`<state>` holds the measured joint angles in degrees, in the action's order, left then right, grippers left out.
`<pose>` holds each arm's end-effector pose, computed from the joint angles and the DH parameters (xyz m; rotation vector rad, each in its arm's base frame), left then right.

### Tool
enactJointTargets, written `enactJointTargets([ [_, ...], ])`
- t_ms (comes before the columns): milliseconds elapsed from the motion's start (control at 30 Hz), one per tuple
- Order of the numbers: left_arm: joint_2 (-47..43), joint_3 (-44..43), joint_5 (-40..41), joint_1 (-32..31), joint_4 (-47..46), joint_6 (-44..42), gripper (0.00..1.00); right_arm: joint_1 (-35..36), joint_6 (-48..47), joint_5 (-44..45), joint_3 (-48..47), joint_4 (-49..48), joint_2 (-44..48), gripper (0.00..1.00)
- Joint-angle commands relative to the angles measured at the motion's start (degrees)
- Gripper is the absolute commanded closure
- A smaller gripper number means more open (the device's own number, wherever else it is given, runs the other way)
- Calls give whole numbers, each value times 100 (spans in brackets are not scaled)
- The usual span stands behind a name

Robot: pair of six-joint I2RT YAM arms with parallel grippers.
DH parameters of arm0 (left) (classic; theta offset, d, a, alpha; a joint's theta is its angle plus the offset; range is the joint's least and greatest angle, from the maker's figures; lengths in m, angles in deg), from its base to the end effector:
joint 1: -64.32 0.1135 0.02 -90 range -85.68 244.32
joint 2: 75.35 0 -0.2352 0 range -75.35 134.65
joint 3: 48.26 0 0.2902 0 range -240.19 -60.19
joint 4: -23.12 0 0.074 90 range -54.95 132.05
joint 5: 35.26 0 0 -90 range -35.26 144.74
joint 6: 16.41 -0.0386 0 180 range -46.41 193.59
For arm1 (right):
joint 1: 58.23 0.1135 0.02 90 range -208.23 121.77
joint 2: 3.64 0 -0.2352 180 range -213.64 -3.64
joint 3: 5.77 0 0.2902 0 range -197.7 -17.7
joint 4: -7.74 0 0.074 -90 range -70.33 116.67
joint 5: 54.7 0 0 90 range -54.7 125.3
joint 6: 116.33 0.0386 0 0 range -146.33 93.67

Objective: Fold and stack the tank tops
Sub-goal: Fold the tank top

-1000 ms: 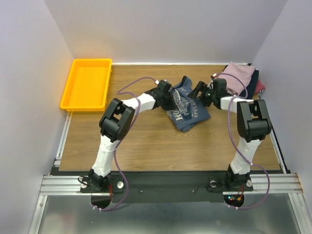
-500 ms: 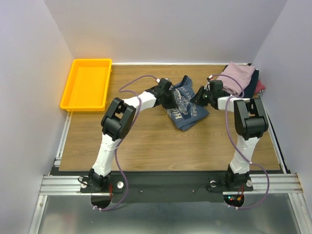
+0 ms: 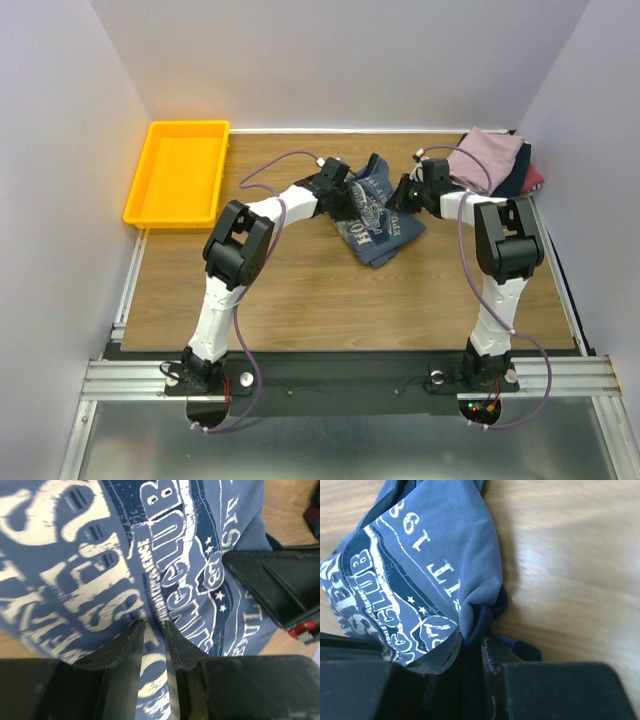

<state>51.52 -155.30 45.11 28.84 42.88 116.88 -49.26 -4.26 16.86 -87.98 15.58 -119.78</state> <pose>0.4201 -0.3073 0.1318 -0.0690 2.4186 -0.8794 0.4395 0.0817 0.0890 0.0978 2.3384 0.6447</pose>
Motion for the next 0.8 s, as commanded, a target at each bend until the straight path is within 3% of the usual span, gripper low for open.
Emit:
enactJointTargets([
  [0,-962,229,750,331,86,-136,65,262,-878,25,-564,769,-479,75],
  [67,-1102,274,1145,691,157,-215,65,377,-1080,-20,-924,927,-637,66],
  [100,-1112,213,1287,814,209,-346,65,525,-1290,-2,-1396,1224,-830,53],
  [167,-1051,37,1681,1138,472,-496,65,675,-1389,461,-1803,1429,-1015,38],
  [233,-893,-147,1753,1350,482,-785,65,720,-1091,945,-2198,1561,-1078,16],
  [300,-682,-532,1763,1421,700,-1066,65,720,-706,1489,-2323,1561,-886,5],
  [400,-225,-990,1807,1439,1026,-1296,65,720,-309,2526,-2289,1579,-404,0],
  [533,-13,-861,1185,1430,747,-1411,65,650,157,3591,-1841,1605,439,0],
  [700,-31,-334,787,1422,438,-1271,65,614,771,3567,-745,1781,1320,0],
  [767,-92,-167,656,1413,298,-1183,66,614,957,3112,-234,1781,1776,0],
])
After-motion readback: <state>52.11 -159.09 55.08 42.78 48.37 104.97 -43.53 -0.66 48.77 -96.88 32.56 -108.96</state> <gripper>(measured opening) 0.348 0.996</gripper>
